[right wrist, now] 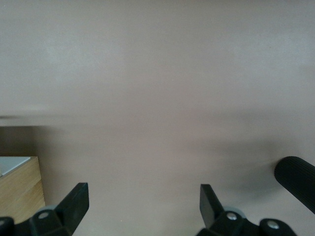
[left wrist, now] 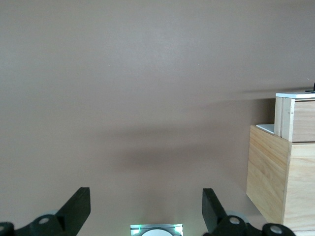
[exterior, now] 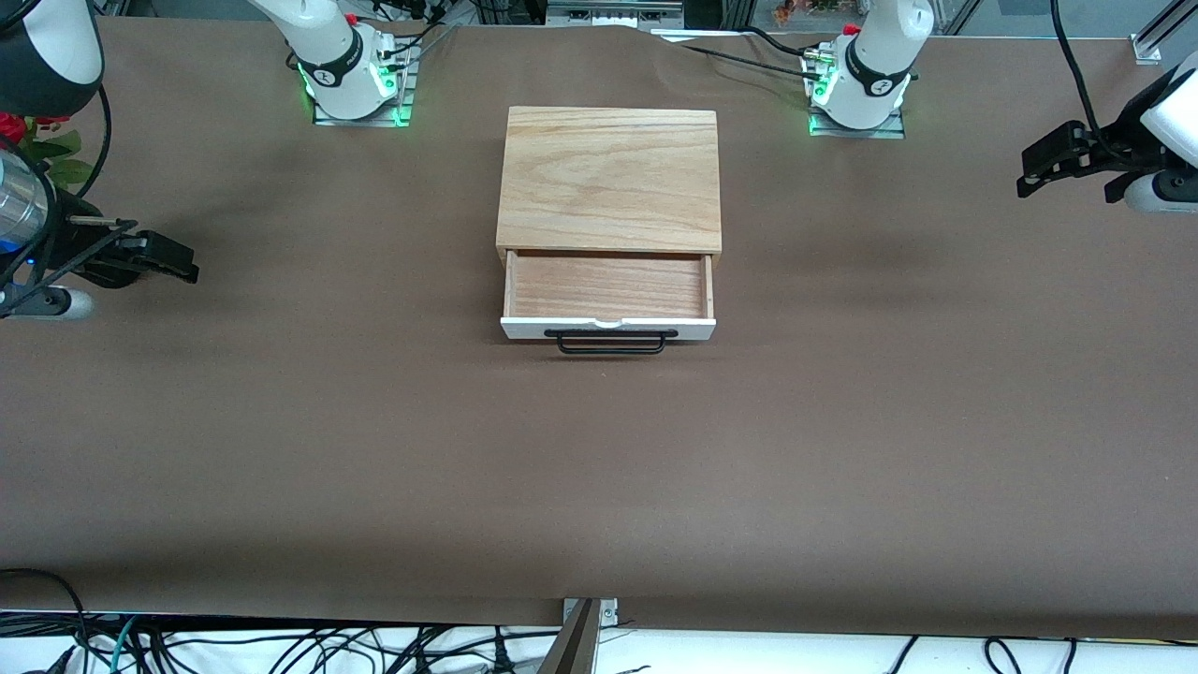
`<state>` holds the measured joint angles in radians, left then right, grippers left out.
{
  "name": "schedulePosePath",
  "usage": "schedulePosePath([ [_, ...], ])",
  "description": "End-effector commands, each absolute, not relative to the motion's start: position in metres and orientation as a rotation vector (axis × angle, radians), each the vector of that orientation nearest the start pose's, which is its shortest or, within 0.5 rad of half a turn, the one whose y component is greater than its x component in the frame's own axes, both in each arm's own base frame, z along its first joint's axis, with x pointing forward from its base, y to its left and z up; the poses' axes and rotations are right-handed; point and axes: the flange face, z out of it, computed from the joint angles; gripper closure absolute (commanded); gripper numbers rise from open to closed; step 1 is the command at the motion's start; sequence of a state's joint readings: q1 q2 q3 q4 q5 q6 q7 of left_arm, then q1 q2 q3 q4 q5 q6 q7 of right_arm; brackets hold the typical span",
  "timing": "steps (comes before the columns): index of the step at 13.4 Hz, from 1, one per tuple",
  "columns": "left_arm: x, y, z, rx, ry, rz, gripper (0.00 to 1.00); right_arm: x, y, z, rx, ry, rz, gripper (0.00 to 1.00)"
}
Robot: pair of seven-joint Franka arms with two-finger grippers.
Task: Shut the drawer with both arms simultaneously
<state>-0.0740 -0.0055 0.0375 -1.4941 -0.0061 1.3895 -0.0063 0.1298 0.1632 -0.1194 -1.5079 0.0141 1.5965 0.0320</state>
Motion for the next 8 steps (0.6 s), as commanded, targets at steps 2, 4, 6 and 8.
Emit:
schedulePosePath([
  [2, 0.536, -0.02, 0.653, -3.154, 0.073, 0.17, 0.0, 0.606, 0.015, 0.567, -3.157, 0.04, 0.104, 0.0],
  [4, 0.536, -0.02, 0.653, -3.156, 0.073, 0.17, 0.0, 0.606, 0.017, 0.568, -3.155, 0.04, 0.102, 0.0],
  [6, 0.537, -0.02, 0.652, -3.154, 0.073, 0.172, 0.0, 0.606, 0.019, 0.568, -3.157, 0.033, 0.102, 0.0],
  [8, 0.537, -0.02, 0.652, -3.154, 0.073, 0.172, 0.0, 0.605, 0.026, 0.568, -3.156, 0.016, 0.102, 0.0],
])
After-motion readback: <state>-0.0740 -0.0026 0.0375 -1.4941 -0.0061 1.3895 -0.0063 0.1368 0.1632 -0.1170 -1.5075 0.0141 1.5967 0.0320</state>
